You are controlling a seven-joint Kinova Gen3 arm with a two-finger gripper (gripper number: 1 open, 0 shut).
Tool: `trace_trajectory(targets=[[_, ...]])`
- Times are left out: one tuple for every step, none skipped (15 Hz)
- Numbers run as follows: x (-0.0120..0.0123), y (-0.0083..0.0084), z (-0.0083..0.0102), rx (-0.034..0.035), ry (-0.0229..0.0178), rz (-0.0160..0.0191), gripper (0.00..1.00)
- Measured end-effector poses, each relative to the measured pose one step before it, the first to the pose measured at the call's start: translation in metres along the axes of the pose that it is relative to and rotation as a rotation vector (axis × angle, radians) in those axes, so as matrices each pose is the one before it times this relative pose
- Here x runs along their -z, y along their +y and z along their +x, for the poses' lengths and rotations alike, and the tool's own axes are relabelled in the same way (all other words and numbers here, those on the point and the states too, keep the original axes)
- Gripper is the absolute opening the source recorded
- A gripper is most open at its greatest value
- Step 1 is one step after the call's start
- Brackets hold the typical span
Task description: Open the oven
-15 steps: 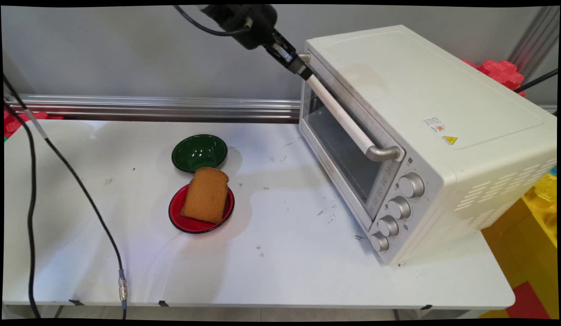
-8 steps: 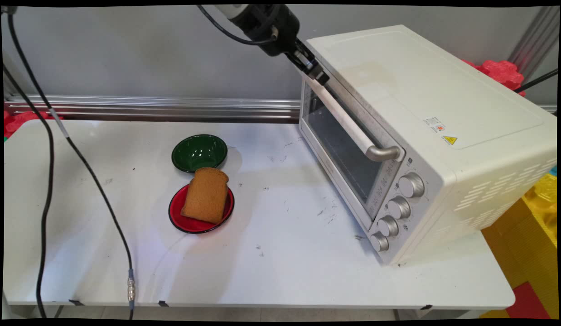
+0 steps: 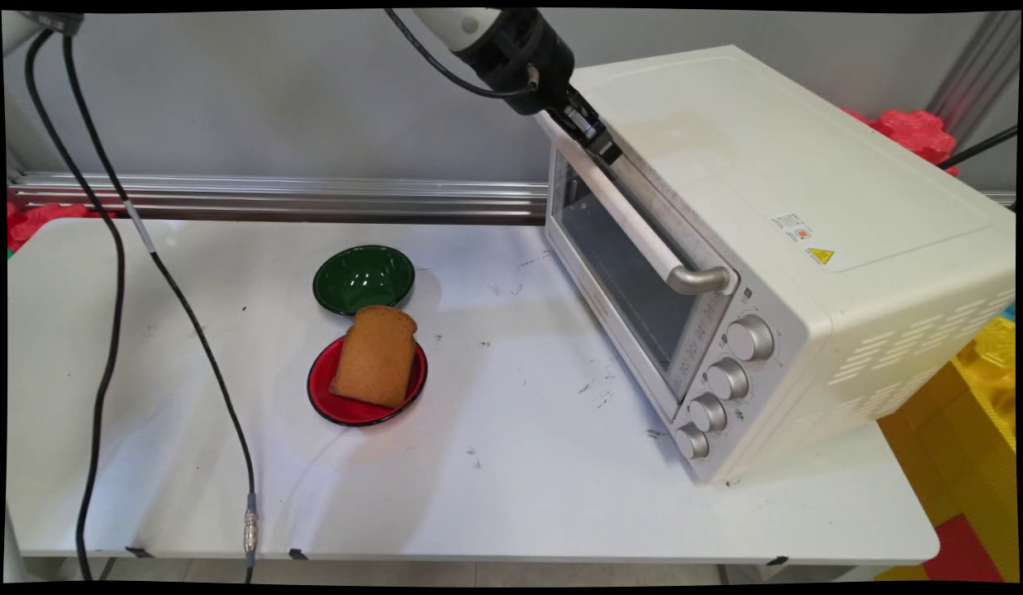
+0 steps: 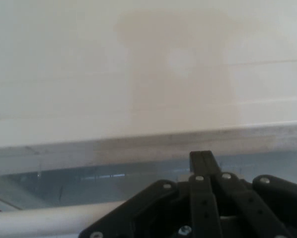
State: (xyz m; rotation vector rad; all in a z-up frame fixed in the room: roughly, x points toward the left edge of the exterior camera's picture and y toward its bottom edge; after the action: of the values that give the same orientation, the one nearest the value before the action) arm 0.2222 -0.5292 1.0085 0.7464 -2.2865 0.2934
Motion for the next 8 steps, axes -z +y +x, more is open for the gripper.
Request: trace_trajectory(targets=[[-0.00352, -0.00049, 0.00011, -0.00132, -0.00169, 0.00043, 0.0], [-0.00291, -0.00042, -0.00019, -0.00146, -0.0028, 0.00052, 0.0], [-0.00326, -0.00037, -0.00038, -0.00146, -0.00286, -0.00028, 0.0], [-0.00268, -0.00015, -0.00064, -0.0011, -0.0026, -0.00066, 0.0], [-0.00227, 0.00021, -0.00057, -0.0011, -0.00171, -0.00139, 0.0], [-0.00238, 0.00011, -0.00069, -0.00135, -0.00102, -0.00132, 0.0], [-0.00232, 0.00023, -0.00041, -0.00217, -0.00048, -0.00153, 0.0], [-0.00166, 0.00008, -0.00054, -0.00144, -0.0009, -0.00108, 0.0]])
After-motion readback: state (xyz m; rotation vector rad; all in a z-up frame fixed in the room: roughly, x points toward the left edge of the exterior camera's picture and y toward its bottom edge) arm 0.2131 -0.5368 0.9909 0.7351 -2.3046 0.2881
